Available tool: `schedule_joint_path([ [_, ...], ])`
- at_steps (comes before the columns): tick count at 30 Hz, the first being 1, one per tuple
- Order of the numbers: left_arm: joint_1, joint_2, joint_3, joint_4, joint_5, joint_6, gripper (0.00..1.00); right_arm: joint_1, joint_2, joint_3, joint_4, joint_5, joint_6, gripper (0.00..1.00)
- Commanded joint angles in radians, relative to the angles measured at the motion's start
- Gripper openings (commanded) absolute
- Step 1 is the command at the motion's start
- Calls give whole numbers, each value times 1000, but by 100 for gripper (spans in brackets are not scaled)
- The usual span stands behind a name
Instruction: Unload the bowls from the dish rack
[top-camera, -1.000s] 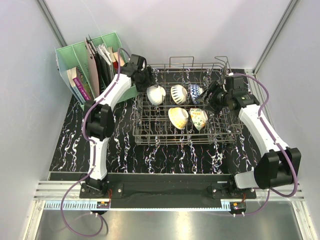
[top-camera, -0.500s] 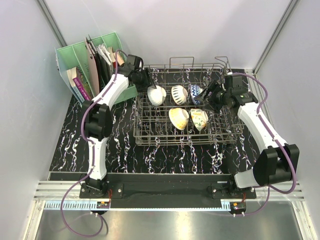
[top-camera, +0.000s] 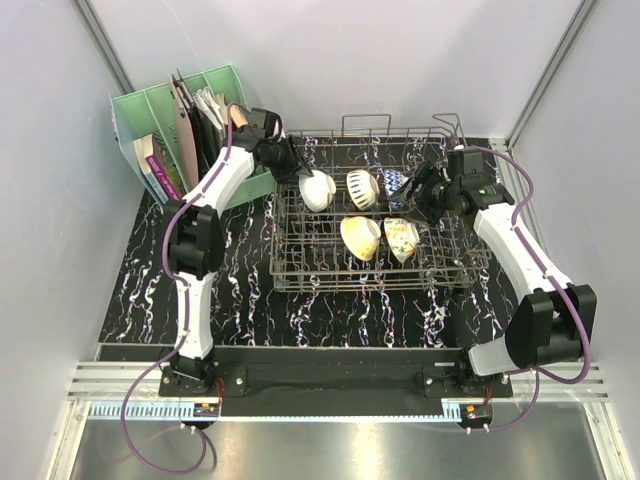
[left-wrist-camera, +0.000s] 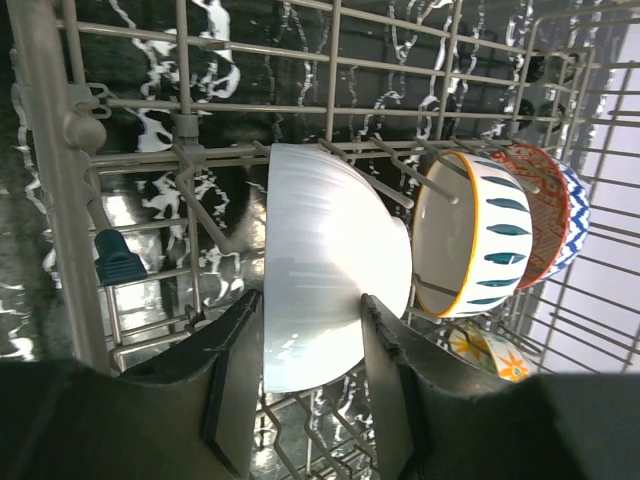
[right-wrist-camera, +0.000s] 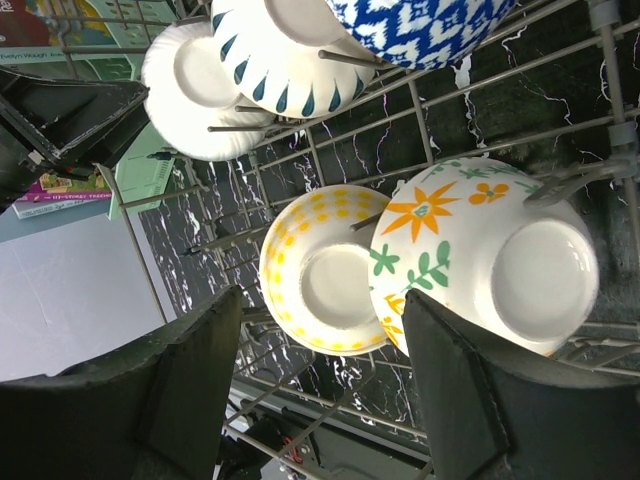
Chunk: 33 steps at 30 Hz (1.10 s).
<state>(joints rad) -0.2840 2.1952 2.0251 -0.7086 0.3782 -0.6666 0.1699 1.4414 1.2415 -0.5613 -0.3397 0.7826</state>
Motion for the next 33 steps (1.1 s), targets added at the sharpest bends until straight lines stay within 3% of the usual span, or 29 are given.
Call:
schedule_joint_path([
  [1, -50, 29, 43, 38, 217, -60, 0, -4, 10, 49, 26, 5, 3, 73],
  [2, -52, 29, 43, 41, 218, -64, 0, -4, 13, 49, 26, 5, 3, 73],
  [5, -50, 26, 41, 47, 228, -62, 16, -6, 14, 50, 26, 4, 3, 73],
  [6, -50, 24, 41, 50, 228, -60, 27, -6, 17, 50, 26, 8, 3, 73],
  [10, -49, 20, 43, 47, 228, -51, 51, -6, 28, 58, 26, 13, -5, 73],
  [14, -50, 21, 20, 49, 241, -36, 60, -6, 56, 88, 24, 8, -16, 73],
  [19, -46, 17, -5, 49, 246, -33, 60, -6, 73, 118, 26, 19, -23, 74],
  [24, -43, -2, 1, 54, 260, -48, 45, -6, 94, 128, 29, 10, -31, 73],
  [33, -44, -5, -31, 57, 278, -24, 40, 3, 212, 177, 5, 28, -68, 69],
])
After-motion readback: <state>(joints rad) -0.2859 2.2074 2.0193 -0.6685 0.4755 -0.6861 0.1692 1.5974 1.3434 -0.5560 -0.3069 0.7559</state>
